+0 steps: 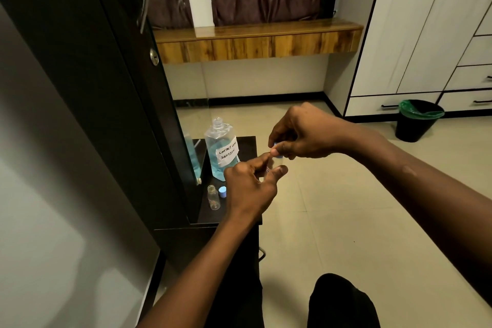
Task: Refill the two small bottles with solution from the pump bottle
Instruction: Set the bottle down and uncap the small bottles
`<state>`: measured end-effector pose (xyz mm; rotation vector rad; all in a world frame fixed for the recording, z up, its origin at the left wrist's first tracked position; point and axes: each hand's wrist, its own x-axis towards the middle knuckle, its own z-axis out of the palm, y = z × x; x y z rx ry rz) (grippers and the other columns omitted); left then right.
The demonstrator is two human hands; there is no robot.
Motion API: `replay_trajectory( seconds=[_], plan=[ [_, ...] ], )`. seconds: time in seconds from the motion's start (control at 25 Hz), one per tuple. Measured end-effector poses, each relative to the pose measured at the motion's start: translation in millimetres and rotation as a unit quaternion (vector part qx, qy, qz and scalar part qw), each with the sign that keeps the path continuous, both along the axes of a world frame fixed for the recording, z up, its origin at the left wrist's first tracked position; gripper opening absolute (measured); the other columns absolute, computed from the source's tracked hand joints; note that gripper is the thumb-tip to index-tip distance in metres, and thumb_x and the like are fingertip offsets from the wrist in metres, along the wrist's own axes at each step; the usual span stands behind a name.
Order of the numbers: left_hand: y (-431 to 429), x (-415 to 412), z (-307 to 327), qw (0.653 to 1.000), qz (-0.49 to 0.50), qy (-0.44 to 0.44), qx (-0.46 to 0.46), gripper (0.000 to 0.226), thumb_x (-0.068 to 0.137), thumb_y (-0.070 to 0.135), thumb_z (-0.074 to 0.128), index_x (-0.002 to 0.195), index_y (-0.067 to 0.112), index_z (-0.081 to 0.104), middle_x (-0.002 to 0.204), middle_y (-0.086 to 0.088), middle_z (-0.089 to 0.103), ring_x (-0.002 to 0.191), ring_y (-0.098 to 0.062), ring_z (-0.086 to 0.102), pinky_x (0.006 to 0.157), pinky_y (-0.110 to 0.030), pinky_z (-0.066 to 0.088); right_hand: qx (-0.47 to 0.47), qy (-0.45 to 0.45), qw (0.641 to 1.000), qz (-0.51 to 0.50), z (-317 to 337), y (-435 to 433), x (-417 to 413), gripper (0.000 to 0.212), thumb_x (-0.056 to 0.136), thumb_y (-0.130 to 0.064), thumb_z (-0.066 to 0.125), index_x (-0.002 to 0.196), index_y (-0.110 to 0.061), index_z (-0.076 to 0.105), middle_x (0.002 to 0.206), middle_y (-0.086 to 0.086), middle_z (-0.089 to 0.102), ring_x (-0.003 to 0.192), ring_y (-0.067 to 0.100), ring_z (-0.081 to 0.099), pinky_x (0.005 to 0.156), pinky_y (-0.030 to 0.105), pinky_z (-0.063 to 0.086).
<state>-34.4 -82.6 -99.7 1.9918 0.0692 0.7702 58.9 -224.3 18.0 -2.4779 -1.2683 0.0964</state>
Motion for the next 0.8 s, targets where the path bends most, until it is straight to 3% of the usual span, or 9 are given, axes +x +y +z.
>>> replay_trajectory(
  seconds=[0.32, 0.44, 0.52, 0.6, 0.68, 0.76, 0.8],
  plan=[
    [8, 2, 2, 0.999, -0.027, 0.022, -0.015, 0.027, 0.083, 0.025, 0.084, 0.111, 0.026, 0.081, 0.083, 0.008, 0.079, 0.077, -0.009, 0.075, 0.067, -0.025, 0.059, 0.003, 0.024, 0.999, 0.032, 2, 1, 4, 0.017, 0.093, -0.023, 0.074, 0.108, -0.017, 0.079, 0.084, -0.005, 0.080, 0.072, -0.001, 0.075, 0.071, 0.034, 0.066],
    [14, 2, -1, 0.995, -0.067, 0.045, -0.058, 0.021, 0.086, 0.018, 0.082, 0.107, 0.021, 0.081, 0.083, 0.016, 0.077, 0.077, 0.005, 0.072, 0.067, -0.013, 0.055, -0.009, 0.036, 0.998, 0.055, 2, 1, 6, 0.022, 0.090, -0.009, 0.075, 0.105, -0.024, 0.080, 0.100, -0.007, 0.080, 0.094, 0.001, 0.074, 0.083, 0.036, 0.064],
    [17, -1, -3, 0.994, -0.067, 0.045, -0.068, 0.021, 0.085, 0.018, 0.083, 0.106, 0.019, 0.081, 0.084, 0.018, 0.076, 0.080, 0.006, 0.073, 0.071, -0.014, 0.058, -0.020, 0.042, 0.995, 0.083, 2, 2, 5, 0.033, 0.088, -0.004, 0.074, 0.109, -0.029, 0.079, 0.113, -0.012, 0.077, 0.110, 0.000, 0.068, 0.093, 0.035, 0.061],
    [18, -2, -4, 0.997, -0.038, 0.026, -0.062, 0.022, 0.082, 0.023, 0.085, 0.104, 0.019, 0.082, 0.086, 0.014, 0.077, 0.080, 0.003, 0.074, 0.074, -0.018, 0.060, -0.019, 0.074, 0.993, 0.092, 6, 4, 2, 0.035, 0.090, -0.017, 0.075, 0.121, -0.033, 0.073, 0.130, -0.015, 0.069, 0.119, -0.001, 0.061, 0.092, 0.022, 0.057],
    [19, -3, -5, 0.998, -0.006, 0.007, -0.064, 0.028, 0.080, 0.026, 0.087, 0.108, 0.021, 0.081, 0.088, 0.015, 0.077, 0.081, 0.003, 0.074, 0.075, -0.015, 0.059, -0.007, 0.044, 0.997, 0.056, 8, 9, -1, 0.045, 0.086, -0.051, 0.073, 0.125, -0.028, 0.071, 0.130, -0.010, 0.070, 0.107, 0.000, 0.065, 0.077, 0.009, 0.055],
    [21, -2, -5, 0.998, 0.012, -0.002, -0.054, 0.037, 0.079, 0.030, 0.087, 0.114, 0.021, 0.080, 0.091, 0.014, 0.077, 0.085, 0.000, 0.074, 0.075, -0.016, 0.059, -0.002, -0.034, 0.999, 0.013, 5, 15, -1, 0.068, 0.075, -0.075, 0.060, 0.110, -0.019, 0.077, 0.100, -0.002, 0.079, 0.079, 0.002, 0.070, 0.064, 0.014, 0.056],
    [23, -1, -5, 0.999, 0.013, -0.002, -0.049, 0.040, 0.079, 0.032, 0.087, 0.116, 0.021, 0.079, 0.093, 0.012, 0.078, 0.087, -0.003, 0.074, 0.077, -0.020, 0.060, -0.001, -0.051, 0.999, 0.007, 4, 18, -1, 0.067, 0.076, -0.077, 0.059, 0.100, -0.018, 0.079, 0.083, -0.002, 0.078, 0.068, 0.005, 0.070, 0.059, 0.021, 0.058]
  ],
)
